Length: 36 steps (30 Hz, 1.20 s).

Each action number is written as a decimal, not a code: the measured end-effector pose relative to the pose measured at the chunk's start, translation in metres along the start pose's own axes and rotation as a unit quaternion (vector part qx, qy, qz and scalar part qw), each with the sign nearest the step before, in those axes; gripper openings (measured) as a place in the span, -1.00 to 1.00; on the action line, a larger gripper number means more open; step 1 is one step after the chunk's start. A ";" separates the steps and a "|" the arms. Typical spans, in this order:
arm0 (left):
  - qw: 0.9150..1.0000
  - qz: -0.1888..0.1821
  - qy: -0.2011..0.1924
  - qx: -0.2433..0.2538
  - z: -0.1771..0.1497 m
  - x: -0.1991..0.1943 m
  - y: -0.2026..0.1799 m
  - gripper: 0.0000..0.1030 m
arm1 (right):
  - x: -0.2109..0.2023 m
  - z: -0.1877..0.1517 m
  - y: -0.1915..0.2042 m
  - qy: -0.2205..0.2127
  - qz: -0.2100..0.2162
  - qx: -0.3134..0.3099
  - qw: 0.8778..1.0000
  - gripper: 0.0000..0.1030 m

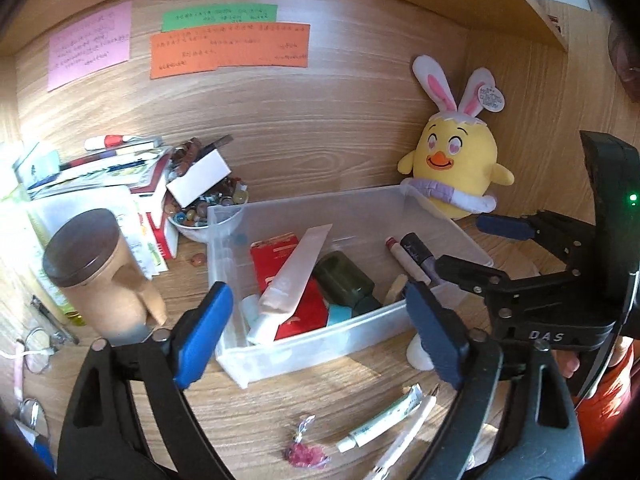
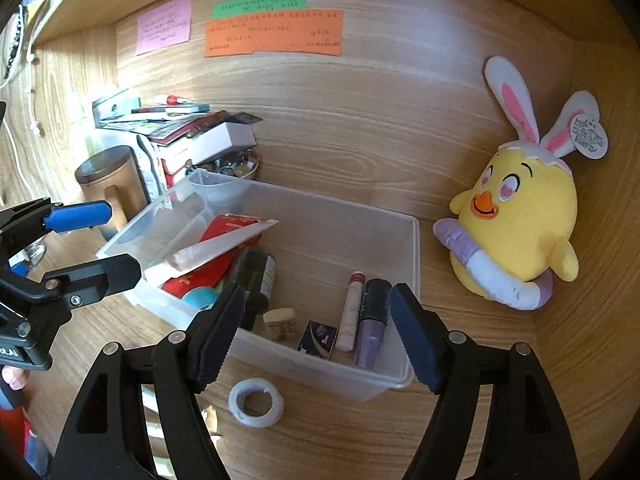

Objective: Organize objects
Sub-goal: 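Release the tape roll and card into the clear box, opening both tools, then move the left tool to the pink charm while the right tool approaches the white tape roll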

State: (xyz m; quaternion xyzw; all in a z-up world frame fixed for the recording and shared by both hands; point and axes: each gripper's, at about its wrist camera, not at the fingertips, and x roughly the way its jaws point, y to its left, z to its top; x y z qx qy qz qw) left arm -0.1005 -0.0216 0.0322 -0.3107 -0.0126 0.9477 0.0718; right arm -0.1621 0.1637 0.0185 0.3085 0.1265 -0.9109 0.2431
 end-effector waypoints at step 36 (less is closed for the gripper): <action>0.989 0.038 0.145 -0.001 -0.106 0.010 0.020 0.78 | 0.040 -0.069 0.012 0.091 0.052 0.043 0.994 0.58</action>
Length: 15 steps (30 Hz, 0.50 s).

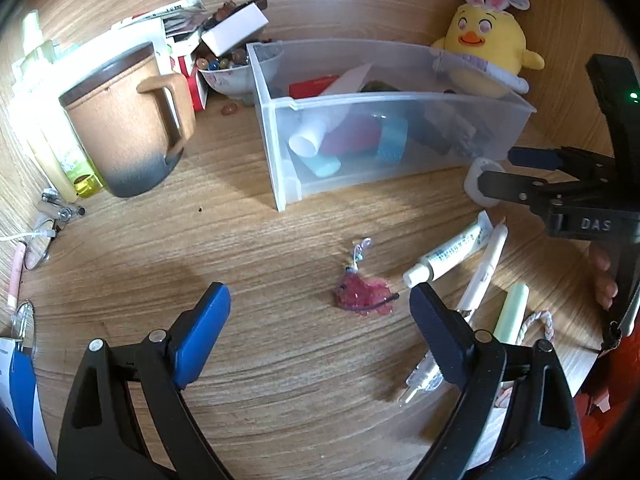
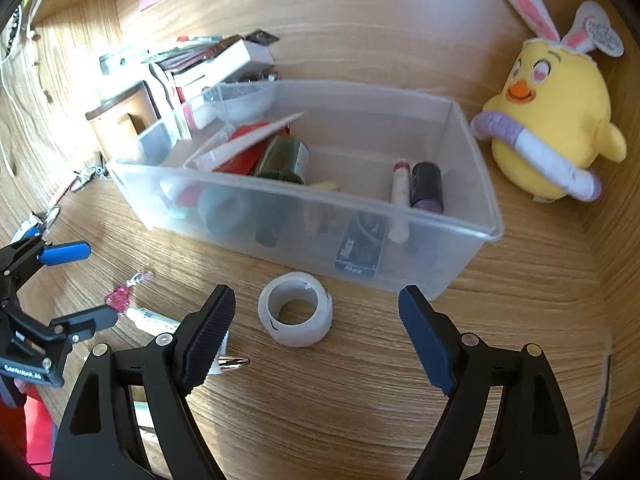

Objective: Organize objects
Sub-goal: 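Move the left tool to the pink charm while the right tool approaches the white tape roll, then grasp the pink keychain charm with the left tool while the right tool grasps the white tape roll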

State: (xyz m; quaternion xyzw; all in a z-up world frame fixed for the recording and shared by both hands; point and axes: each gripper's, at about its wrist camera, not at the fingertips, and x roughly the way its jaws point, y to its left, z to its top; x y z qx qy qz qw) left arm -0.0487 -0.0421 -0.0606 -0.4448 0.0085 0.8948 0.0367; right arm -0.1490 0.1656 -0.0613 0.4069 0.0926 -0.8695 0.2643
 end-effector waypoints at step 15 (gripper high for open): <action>1.000 -0.016 -0.004 0.025 0.003 -0.002 -0.001 -0.39 | 0.014 0.003 0.004 0.020 0.017 -0.008 1.000 -0.06</action>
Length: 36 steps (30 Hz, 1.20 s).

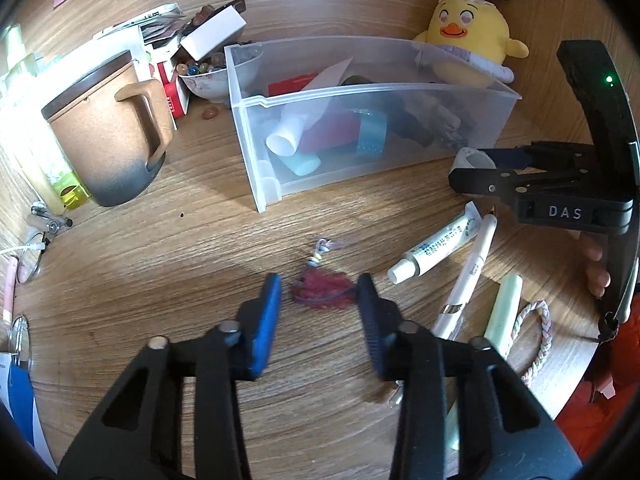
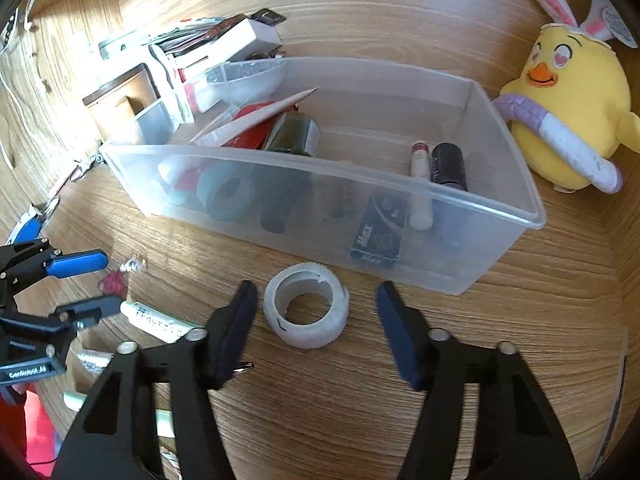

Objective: Organize objects
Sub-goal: 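Grasp the pink keychain charm with the left tool while the right tool grasps the white tape roll, then carry the pink charm and white tape roll over the clear box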

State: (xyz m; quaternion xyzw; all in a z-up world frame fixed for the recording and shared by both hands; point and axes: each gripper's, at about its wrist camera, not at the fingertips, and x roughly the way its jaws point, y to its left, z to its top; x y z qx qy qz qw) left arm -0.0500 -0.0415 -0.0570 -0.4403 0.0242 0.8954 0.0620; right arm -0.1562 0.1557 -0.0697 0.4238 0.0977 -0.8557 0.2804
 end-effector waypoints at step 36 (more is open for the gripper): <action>0.989 -0.024 -0.136 -0.045 0.063 -0.065 -0.004 -0.46 | -0.089 0.026 -0.001 -0.123 0.003 0.001 0.992 -0.28</action>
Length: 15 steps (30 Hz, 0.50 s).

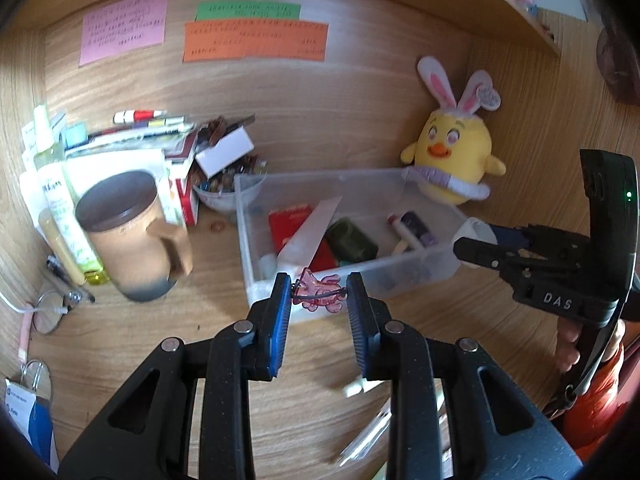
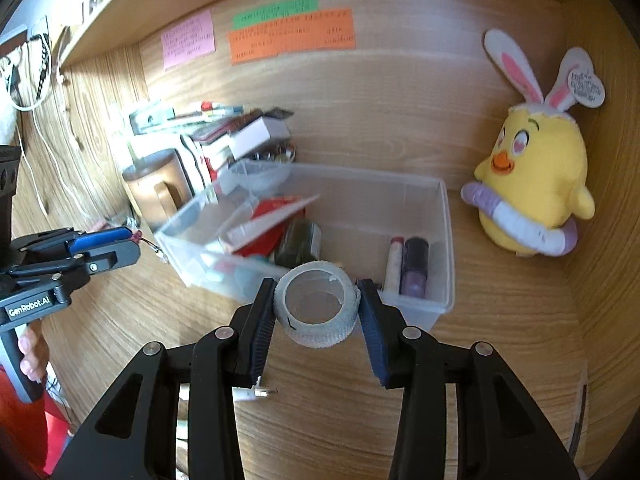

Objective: Organize objects
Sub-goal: 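Carry the pink charm and white tape roll over the clear box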

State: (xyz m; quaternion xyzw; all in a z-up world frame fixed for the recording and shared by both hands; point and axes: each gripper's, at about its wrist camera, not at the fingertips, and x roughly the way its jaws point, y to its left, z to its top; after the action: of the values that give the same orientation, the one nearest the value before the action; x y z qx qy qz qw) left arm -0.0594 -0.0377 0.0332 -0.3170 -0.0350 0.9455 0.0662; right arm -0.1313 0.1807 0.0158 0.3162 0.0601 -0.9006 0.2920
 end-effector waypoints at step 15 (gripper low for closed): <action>0.999 -0.008 -0.032 -0.001 0.039 0.017 -0.017 -0.46 | -0.003 0.038 -0.002 -0.039 -0.007 0.000 0.999 -0.27</action>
State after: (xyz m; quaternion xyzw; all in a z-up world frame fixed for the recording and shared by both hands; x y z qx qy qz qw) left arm -0.0943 -0.0196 0.0562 -0.2861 -0.0410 0.9546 0.0724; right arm -0.1509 0.1724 0.0476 0.2801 0.0507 -0.9143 0.2882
